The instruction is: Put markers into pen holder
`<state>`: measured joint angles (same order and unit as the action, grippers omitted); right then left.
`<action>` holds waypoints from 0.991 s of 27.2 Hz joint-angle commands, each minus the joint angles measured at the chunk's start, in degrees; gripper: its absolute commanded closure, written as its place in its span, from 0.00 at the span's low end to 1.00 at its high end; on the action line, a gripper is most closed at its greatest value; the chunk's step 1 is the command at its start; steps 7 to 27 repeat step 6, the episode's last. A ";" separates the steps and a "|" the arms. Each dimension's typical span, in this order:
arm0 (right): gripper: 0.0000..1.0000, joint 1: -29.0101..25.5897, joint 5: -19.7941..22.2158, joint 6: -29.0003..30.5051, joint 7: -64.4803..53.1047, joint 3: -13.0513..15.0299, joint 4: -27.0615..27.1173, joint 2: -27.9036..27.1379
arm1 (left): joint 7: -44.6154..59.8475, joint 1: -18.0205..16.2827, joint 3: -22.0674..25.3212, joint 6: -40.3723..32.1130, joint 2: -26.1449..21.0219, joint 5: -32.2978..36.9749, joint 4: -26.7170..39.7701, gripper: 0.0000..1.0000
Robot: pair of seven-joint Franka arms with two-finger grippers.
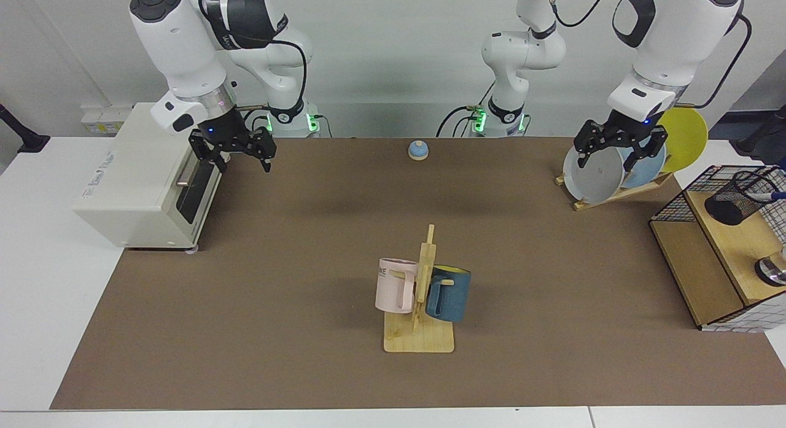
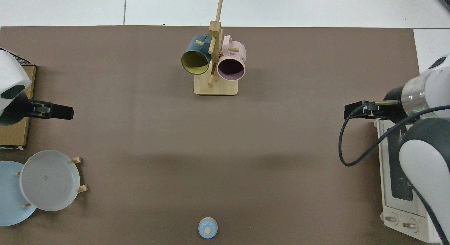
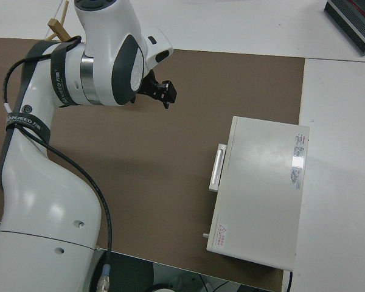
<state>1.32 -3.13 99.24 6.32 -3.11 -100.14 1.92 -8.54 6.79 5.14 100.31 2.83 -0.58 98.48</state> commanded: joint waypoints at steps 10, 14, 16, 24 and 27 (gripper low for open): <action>0.00 -0.80 -0.83 -0.72 -1.39 -0.40 0.21 0.19 | -1.74 1.21 1.19 -0.73 0.60 1.11 0.75 0.00; 0.00 -0.80 -0.83 -0.72 -1.39 -0.40 0.21 0.19 | -1.74 1.21 1.19 -0.73 0.60 1.11 0.75 0.00; 0.00 -0.80 -0.83 -0.72 -1.39 -0.40 0.21 0.19 | -1.74 1.21 1.19 -0.73 0.60 1.11 0.75 0.00; 0.00 -0.80 -0.83 -0.72 -1.39 -0.40 0.21 0.19 | -1.74 1.21 1.19 -0.73 0.60 1.11 0.75 0.00; 0.00 -0.80 -0.83 -0.72 -1.39 -0.40 0.21 0.19 | -1.74 1.21 1.19 -0.73 0.60 1.11 0.75 0.00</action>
